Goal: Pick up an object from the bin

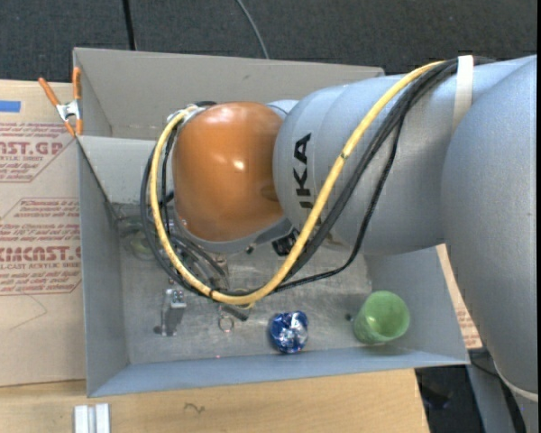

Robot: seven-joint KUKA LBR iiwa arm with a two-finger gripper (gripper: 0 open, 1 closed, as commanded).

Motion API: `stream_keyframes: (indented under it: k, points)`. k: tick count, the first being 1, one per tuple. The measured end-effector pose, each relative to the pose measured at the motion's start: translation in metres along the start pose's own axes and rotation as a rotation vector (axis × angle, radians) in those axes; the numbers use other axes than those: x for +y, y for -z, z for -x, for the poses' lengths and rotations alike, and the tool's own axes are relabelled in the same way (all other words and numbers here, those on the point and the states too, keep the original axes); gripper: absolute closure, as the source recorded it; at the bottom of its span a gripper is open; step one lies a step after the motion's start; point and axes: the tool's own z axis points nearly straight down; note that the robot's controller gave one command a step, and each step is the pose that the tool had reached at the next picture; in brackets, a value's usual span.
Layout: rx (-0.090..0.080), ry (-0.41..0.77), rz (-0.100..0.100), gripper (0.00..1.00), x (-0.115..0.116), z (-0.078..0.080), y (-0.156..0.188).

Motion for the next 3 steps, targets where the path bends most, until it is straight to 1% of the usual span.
stream_keyframes:
  k: [1, 2, 3]
  points:
    - [-0.014, 0.056, 0.005, 0.0, -0.047, 0.038, -0.138]
    - [-0.017, 0.052, 0.005, 0.0, -0.107, 0.017, -0.135]
    - [-0.013, 0.132, -0.001, 0.0, -0.171, 0.048, -0.132]
